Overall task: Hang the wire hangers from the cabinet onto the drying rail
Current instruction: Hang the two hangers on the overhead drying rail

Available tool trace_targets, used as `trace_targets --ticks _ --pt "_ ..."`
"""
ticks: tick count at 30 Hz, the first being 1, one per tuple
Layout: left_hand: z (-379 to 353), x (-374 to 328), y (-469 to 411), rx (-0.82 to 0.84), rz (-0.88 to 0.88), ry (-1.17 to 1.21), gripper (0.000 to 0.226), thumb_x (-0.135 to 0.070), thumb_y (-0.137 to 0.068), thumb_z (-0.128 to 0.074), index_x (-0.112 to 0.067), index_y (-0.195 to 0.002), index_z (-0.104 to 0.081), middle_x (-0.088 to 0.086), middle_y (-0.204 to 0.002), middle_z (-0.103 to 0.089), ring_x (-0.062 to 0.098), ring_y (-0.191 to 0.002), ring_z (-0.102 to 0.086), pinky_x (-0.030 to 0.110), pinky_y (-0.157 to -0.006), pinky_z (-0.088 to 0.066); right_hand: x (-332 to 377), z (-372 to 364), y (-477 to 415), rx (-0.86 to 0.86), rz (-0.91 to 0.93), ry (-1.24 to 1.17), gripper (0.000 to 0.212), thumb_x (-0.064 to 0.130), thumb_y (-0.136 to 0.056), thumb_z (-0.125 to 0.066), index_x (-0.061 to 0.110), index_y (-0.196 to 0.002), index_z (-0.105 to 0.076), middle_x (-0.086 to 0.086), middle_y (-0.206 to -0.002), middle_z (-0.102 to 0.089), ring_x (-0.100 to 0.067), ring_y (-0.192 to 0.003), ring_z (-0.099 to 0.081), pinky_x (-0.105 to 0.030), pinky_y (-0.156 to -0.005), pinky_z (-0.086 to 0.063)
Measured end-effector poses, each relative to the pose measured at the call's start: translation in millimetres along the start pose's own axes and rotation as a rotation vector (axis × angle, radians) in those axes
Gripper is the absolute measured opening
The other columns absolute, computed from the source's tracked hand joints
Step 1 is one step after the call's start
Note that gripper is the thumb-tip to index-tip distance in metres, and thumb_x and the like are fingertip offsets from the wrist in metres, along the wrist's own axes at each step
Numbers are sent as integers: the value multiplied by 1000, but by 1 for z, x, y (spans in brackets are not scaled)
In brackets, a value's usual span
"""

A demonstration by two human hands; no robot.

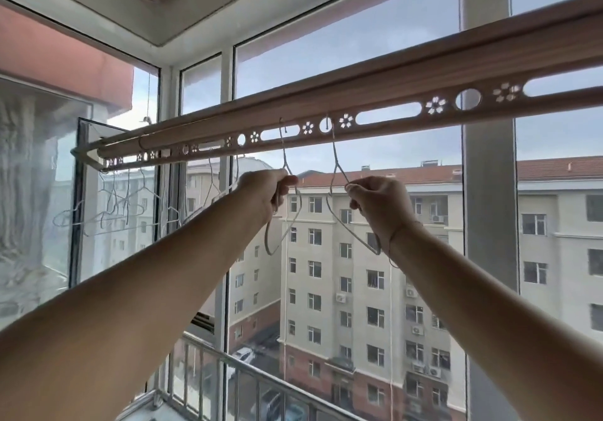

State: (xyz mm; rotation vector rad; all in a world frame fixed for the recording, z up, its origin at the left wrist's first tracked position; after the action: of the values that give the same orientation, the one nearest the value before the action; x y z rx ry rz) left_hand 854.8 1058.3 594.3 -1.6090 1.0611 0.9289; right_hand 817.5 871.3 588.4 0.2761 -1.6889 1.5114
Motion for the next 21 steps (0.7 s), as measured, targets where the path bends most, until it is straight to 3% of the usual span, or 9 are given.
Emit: trace_targets --ticks 4,12,21 --pt "1 7 -18 -3 12 -18 24 -9 -92 -54 -4 -68 -59 -3 -42 -62 5 -52 -44 17 -50 -31 -18 -4 -1 10 -47 8 15 10 -84 -57 10 -77 -69 2 -56 -58 -9 -47 -42 -22 -49 -36" --pt "13 22 -33 23 35 -13 17 -6 -93 -52 -3 -77 -56 -1 -40 -61 8 -52 -44 16 -47 -32 -31 -16 0 57 -95 -50 13 13 -86 -58 6 -86 -69 0 -58 -58 -14 -53 -44 -24 -51 -40" --pt "34 37 -34 117 103 -35 16 -18 -94 -52 -9 -82 -57 3 -60 -67 9 -58 -56 13 -39 -43 -32 -31 10 70 -121 -110 19 14 -88 -55 9 -74 -67 -2 -58 -58 -16 -58 -48 -25 -55 -41"
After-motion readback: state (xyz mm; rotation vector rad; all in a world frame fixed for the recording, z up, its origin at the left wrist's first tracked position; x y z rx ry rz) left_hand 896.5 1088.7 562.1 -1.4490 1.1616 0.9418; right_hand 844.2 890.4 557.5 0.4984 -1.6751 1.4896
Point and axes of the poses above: each hand's wrist, its own y-axis away from the middle knuckle, its own z-axis out of the back of the hand, x = y × z, the point moved 6 cm from there along -y, towards the middle knuckle
